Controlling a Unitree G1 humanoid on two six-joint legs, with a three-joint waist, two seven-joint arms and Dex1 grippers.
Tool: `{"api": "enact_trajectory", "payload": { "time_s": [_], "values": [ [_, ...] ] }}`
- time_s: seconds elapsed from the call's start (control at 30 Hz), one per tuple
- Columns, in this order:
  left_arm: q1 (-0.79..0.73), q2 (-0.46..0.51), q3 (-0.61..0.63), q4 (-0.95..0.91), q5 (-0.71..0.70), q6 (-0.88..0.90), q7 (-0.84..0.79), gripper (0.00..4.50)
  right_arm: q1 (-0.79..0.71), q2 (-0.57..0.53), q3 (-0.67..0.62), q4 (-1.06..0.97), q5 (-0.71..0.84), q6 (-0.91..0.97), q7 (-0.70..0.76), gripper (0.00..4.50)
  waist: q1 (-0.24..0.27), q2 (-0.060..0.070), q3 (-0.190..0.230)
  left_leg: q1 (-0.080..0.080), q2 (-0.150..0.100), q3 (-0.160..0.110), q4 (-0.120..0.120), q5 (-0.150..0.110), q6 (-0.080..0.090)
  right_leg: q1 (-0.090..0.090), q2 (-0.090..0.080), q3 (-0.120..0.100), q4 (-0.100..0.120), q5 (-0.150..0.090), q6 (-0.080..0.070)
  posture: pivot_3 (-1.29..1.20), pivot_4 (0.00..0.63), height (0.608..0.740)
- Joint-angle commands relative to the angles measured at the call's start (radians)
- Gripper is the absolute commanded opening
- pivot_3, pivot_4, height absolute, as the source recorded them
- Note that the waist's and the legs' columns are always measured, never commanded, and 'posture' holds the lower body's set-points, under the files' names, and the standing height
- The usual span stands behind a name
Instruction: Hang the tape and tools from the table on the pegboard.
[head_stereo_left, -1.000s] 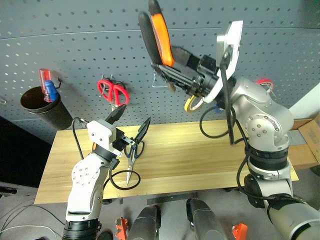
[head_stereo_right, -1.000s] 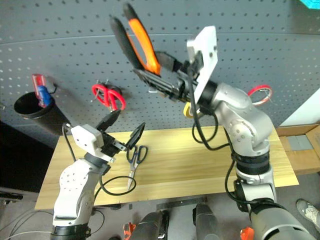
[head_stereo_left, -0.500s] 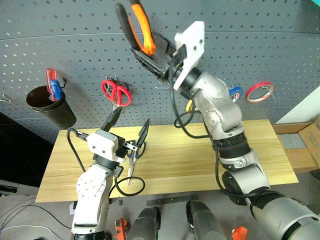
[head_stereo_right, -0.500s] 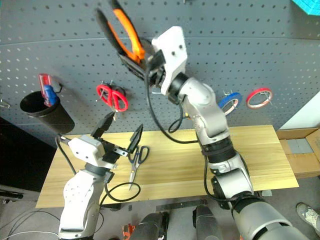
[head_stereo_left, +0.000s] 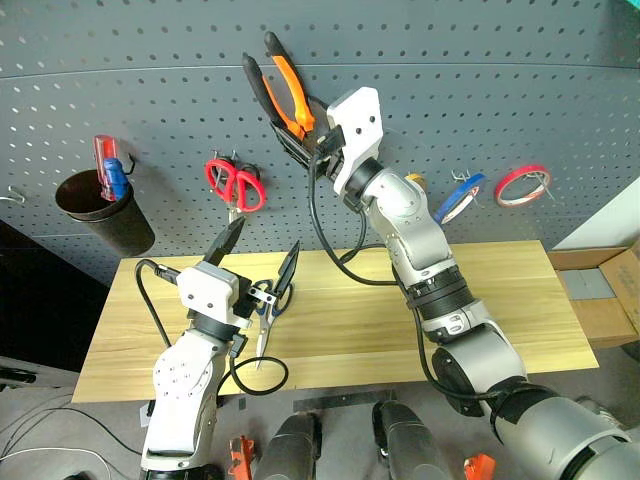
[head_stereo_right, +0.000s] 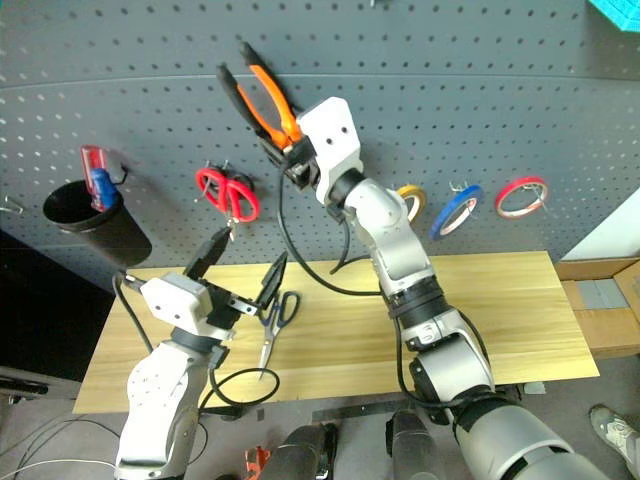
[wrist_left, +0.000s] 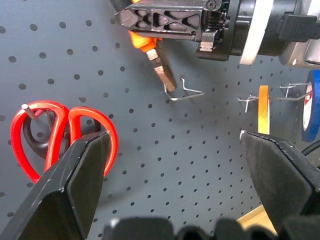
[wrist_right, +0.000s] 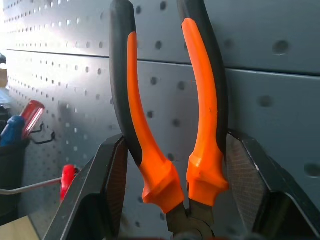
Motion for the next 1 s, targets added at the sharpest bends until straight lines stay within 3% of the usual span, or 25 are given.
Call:
{"api": "enact_trajectory", "payload": {
  "time_s": [0.03,0.77,0.97,1.0],
  "values": [
    [0.007,0.009,0.005,-0.056,-0.010,-0.004,0.003,4.50,-0.003,0.018,-0.025,-0.027,0.008,-0.067,-0.013,2.35,0.000,0.000,0.000,0.000,0.000,0.000,0.000,0.000,0.000,0.000,0.000,-0.001,0.000,0.000,0.000,0.03,0.196,0.740],
    [-0.002,0.017,0.016,-0.046,-0.011,0.024,0.020,4.50,0.131,0.040,-0.008,0.070,-0.082,-0.167,-0.119,2.35,0.003,0.000,-0.002,0.002,0.003,0.003,0.001,0.000,0.000,0.000,-0.002,-0.010,0.000,0.004,-0.007,0.03,0.208,0.740],
    [-0.001,0.015,0.017,-0.044,-0.015,0.036,0.028,4.50,0.128,0.045,-0.030,0.057,-0.075,-0.134,-0.144,4.31,0.003,0.000,-0.006,0.003,0.003,0.003,0.001,0.000,0.000,0.002,-0.002,-0.011,0.000,0.004,-0.007,0.03,0.210,0.740],
    [-0.001,0.014,0.018,-0.044,-0.019,0.046,0.031,4.50,0.128,0.055,-0.049,0.051,-0.052,-0.109,-0.156,4.46,0.003,0.000,-0.007,0.004,0.003,0.003,0.002,0.000,0.000,0.003,-0.002,-0.011,-0.001,0.005,-0.008,0.03,0.209,0.740]
  ]
}}
